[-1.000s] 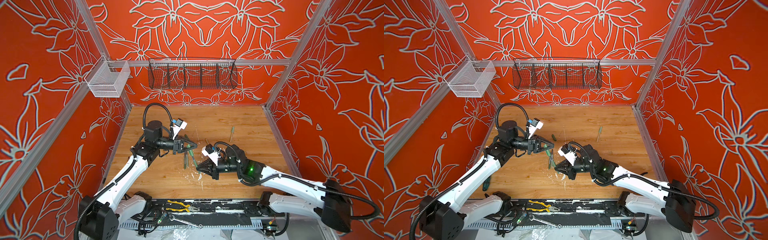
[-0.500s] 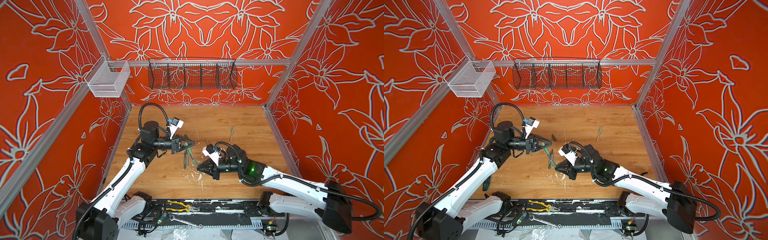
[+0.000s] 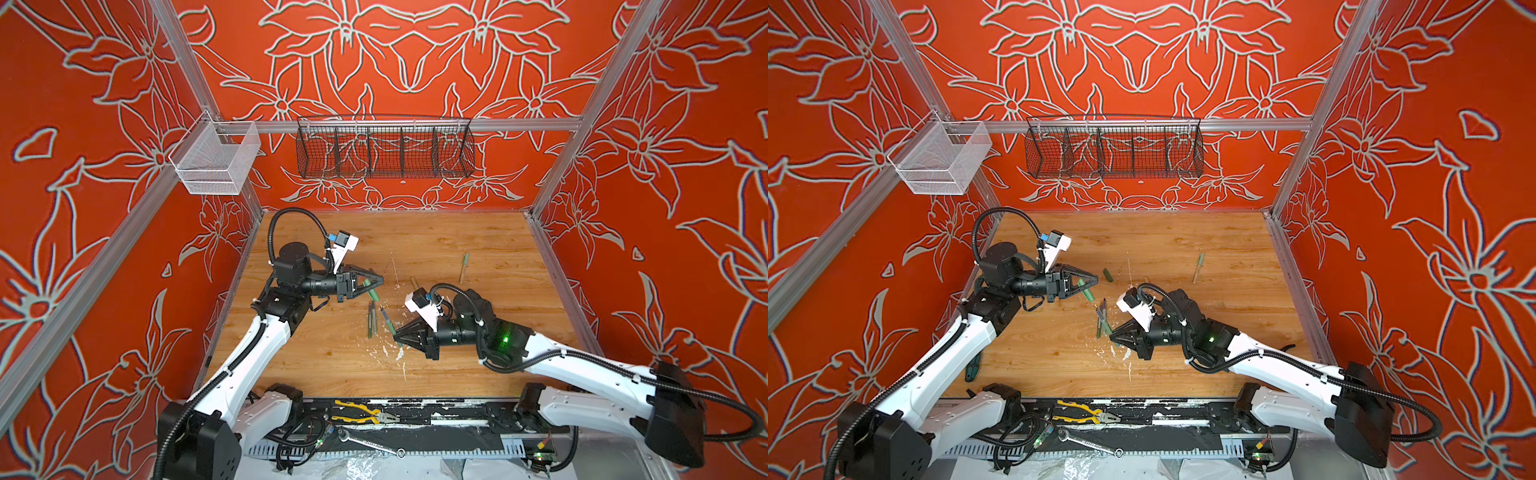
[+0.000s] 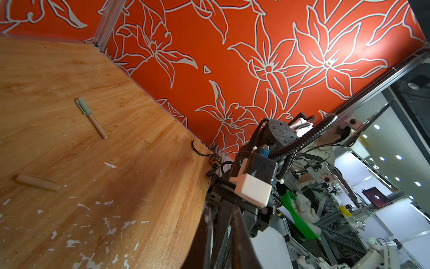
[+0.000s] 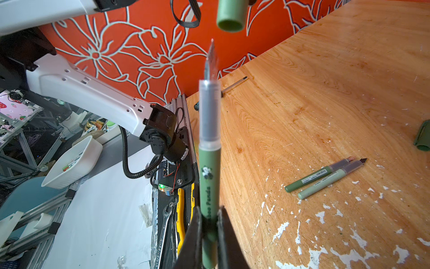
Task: Insert pens into pen caps
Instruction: Put on the pen cap to the pen.
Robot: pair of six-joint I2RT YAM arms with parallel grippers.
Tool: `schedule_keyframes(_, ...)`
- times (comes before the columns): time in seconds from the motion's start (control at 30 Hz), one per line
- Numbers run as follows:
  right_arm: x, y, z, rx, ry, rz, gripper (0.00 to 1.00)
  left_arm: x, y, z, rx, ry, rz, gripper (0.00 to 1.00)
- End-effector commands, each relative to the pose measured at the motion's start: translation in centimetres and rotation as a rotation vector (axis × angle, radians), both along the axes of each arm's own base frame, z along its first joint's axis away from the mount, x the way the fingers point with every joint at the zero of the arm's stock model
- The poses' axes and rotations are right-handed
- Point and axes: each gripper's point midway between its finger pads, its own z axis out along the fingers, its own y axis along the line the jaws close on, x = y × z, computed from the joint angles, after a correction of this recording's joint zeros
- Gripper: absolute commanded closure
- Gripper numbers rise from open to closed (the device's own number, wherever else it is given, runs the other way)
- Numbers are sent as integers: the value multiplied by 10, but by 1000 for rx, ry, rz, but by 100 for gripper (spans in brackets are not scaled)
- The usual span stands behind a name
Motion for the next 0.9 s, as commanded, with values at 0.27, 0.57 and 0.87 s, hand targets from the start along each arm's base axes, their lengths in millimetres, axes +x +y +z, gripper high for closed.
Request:
schedule_keyframes(0.27,-1,1,18,49,-51,6,100,-16,-16,-1,2,-6,-119,100)
schedule_keyframes(0.57,0,-2,20,48,-61,-8,100,-23,-23,-7,22,8,-145,100)
schedule_keyframes(0.87,7,1,35,87,-88,-36,100,-30,-36,-18,65,9,-163,100)
